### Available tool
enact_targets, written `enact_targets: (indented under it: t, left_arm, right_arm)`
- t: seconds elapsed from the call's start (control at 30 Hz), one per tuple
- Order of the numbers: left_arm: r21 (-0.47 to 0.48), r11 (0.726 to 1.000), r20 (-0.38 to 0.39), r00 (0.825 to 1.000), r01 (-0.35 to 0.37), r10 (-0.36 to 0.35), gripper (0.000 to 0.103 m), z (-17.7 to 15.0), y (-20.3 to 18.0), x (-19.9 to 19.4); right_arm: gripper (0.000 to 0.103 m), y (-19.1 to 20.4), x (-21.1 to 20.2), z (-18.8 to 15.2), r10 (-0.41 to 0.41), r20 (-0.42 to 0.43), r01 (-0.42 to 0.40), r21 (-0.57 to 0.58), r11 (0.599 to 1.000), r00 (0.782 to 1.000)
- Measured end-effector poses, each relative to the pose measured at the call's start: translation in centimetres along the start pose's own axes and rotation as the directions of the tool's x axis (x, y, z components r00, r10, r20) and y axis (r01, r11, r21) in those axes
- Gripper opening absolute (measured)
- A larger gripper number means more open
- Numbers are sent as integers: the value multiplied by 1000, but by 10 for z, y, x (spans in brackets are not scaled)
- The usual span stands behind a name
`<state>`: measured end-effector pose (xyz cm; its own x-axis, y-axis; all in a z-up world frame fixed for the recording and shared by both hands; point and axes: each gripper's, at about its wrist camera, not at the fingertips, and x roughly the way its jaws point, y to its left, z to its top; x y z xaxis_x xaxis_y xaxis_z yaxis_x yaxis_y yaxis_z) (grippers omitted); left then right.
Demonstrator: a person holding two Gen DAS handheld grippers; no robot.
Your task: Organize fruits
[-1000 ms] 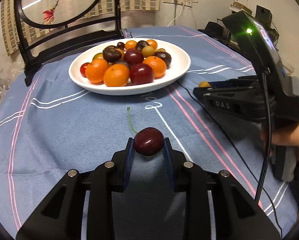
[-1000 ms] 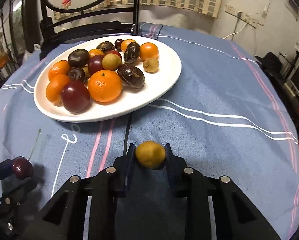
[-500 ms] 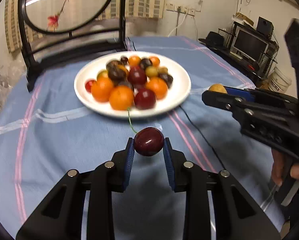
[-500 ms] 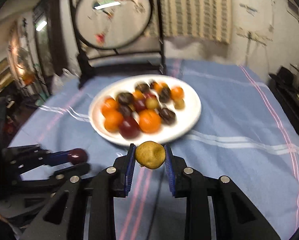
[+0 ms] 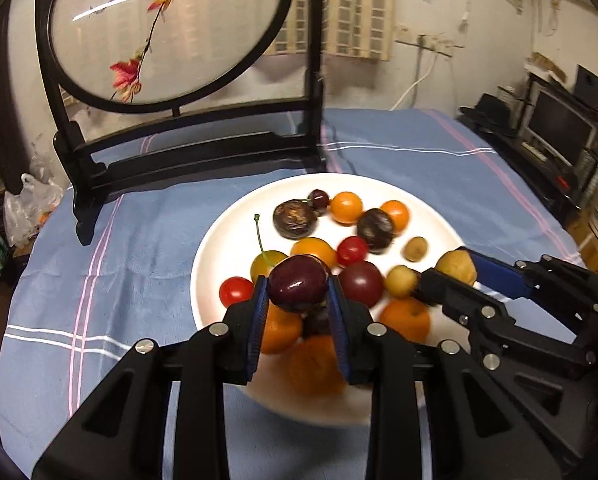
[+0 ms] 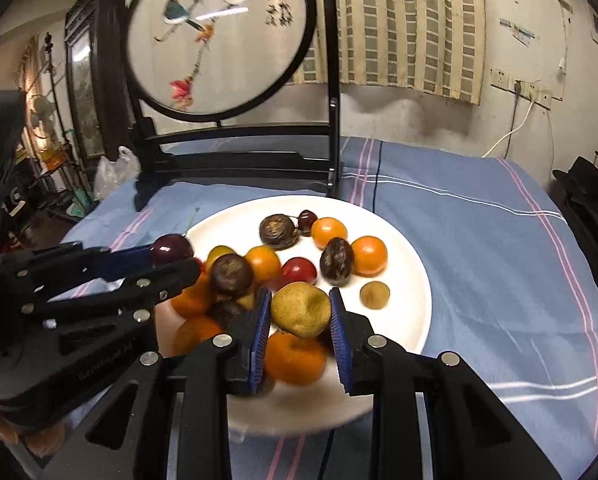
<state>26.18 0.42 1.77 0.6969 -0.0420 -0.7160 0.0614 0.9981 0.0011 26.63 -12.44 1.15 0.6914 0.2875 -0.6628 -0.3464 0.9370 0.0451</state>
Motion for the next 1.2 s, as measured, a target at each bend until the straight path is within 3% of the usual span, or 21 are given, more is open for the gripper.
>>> enact_targets:
  t: [0.13,0.2,0.27,0.37,0.47,0.6,0.63,0.8,0.97,1.2]
  left_arm:
    - [-7,999,-15,999,-35,35,28,3,1,14]
    - [-24,997,-25,997,-75,75,31,5,3,17]
    - [-50,996,-43,996,-79,76,51,4,7,16]
    - [-55,994,-21,995,-95,94,67,-4,9,3]
    - [-58,994,-11,995,-98,97,69,-15,7,-10]
    - [-100,991,-16,996,-86,85,76,-35,11,-28]
    - [-114,990,-15,997,-79,78,81,-41,13,-34]
    - [-123,990,-16,997,-71,70,82,-67,10,-57]
    - [-110,991,-20,997,-81,79,98,-96,5,-75]
    - [-118,991,-62,997,-63,56,98,-125,3,-78]
  right_arm:
    - [31,2,15,4,-29,-1,29,9,1000,1000]
    - [48,1,18,5,-65,-5,65,15,998,998]
    - [51,-5,17,0,-51,-8,51,51,997,999]
    - [60,-15,5,-11,-22,2,22,113,993,1000]
    - [71,-13,-11,-21,-39,9,37,103,994,999]
    - [98,-7,-36,-37,-57,8,56,84,995,998]
    - [99,-5,-43,-44,-45,9,44,81,996,999]
    - [99,8,-65,-70,-64,-17,64,32,997,998]
    - [99,20,-71,-95,-81,-78,82,9,997,994]
    - [99,24,-81,-121,-70,-133,72,14,997,989]
